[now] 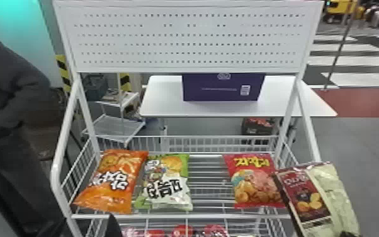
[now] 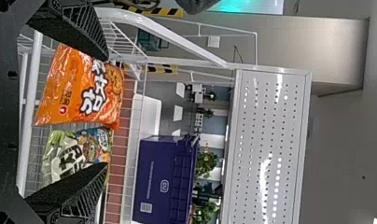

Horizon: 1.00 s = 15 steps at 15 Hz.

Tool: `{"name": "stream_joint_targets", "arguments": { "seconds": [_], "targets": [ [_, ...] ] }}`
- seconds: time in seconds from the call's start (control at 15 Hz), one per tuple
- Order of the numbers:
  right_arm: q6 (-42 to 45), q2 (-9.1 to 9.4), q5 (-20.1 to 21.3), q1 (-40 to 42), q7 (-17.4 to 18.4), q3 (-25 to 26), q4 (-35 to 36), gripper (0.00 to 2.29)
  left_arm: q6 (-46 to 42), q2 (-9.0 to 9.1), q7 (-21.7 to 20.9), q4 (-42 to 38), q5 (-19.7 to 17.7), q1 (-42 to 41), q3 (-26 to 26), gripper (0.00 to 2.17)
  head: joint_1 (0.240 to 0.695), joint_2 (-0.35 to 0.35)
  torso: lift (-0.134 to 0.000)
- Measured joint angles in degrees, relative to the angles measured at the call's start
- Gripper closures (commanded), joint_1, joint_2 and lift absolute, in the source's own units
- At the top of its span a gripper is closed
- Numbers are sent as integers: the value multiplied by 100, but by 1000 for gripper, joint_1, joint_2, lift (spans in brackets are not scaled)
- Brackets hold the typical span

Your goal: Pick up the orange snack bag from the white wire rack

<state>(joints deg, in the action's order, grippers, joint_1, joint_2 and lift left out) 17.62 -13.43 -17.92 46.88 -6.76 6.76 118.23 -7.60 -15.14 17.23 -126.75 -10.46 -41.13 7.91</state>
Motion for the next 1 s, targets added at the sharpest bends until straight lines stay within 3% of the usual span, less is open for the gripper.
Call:
{"name": "stream_joint_targets", "arguments": {
  "seconds": [0.8, 1.0],
  "targets": [
    [0, -2, -64, -12, 1, 22, 6, 2256, 4, 12, -9, 64, 0, 56, 5, 83, 499, 0, 0],
    [0, -2, -68, -24, 0, 19, -4, 2256, 17, 47, -50, 490, -2, 474, 82, 83, 499, 0, 0]
  ]
}}
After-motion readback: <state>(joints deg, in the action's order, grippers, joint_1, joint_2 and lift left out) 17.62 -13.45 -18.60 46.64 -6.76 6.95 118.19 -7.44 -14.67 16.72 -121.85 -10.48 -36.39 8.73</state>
